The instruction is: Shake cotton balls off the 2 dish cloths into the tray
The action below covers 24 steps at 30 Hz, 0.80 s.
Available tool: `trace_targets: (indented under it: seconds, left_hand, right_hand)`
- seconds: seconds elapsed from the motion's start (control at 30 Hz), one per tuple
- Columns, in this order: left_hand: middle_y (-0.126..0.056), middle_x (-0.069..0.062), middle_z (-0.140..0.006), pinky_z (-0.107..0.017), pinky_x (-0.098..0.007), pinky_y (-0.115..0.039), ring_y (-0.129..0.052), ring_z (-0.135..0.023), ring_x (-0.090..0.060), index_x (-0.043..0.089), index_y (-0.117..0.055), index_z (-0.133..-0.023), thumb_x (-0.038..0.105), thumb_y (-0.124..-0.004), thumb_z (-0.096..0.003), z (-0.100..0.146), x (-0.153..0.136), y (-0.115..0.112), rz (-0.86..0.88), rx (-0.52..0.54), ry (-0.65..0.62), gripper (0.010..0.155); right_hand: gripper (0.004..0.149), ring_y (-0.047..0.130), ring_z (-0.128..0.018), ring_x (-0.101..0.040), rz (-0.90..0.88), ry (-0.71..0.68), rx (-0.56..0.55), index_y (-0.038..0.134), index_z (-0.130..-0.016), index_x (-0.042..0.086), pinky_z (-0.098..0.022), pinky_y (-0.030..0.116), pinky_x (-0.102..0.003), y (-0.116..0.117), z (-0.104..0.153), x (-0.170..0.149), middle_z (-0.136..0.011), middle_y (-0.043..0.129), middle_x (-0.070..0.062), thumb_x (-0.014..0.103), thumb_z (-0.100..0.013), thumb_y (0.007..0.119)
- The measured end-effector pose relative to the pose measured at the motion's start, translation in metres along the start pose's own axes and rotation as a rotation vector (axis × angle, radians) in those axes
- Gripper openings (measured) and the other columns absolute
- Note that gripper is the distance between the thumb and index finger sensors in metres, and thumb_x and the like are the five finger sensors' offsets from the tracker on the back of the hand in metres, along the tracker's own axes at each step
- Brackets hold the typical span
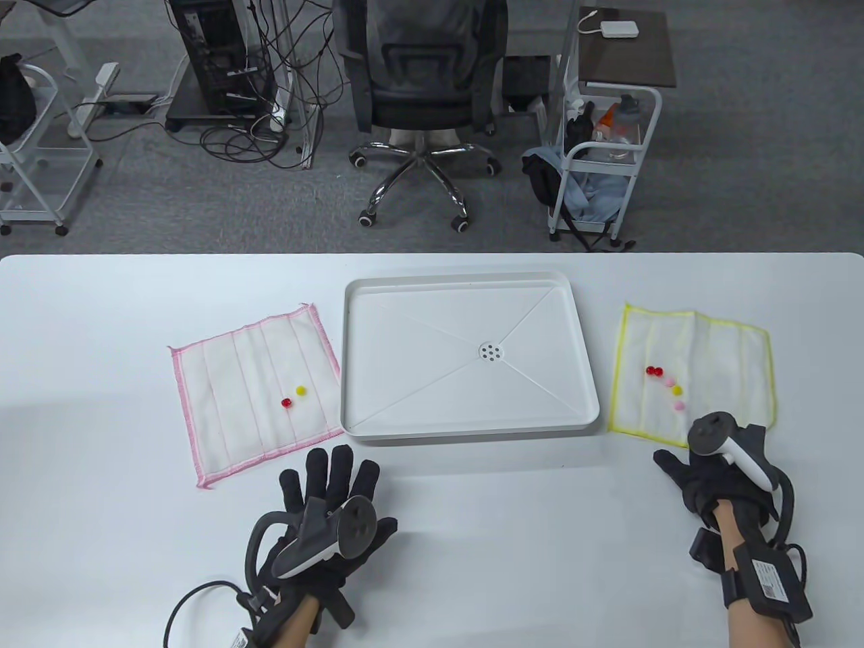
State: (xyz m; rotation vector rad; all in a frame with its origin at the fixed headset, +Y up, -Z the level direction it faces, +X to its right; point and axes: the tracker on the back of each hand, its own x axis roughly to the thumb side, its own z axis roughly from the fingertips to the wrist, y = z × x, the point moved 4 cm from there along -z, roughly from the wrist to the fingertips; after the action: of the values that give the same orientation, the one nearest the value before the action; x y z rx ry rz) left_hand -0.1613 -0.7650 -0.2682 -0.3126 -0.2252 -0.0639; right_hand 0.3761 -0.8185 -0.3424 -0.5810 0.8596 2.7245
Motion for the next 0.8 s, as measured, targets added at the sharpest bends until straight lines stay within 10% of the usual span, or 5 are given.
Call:
trace_targets:
  seconds: [0.8]
  left_hand:
    - [0.011, -0.008, -0.116, -0.07, -0.067, -0.009, 0.009, -0.102, -0.04, 0.036, 0.001, -0.112, 0.076, -0.031, -0.0502, -0.001, 0.001, -0.002, -0.009, -0.009, -0.003, 0.08]
  right_hand:
    - [0.087, -0.023, -0.091, -0.03, 0.162, -0.114, 0.054, -0.012, -0.098, 0.024, -0.072, 0.001, -0.052, 0.043, 0.049, 0.005, -0.102, -0.024, -0.003, 0.069, -0.046, 0.041]
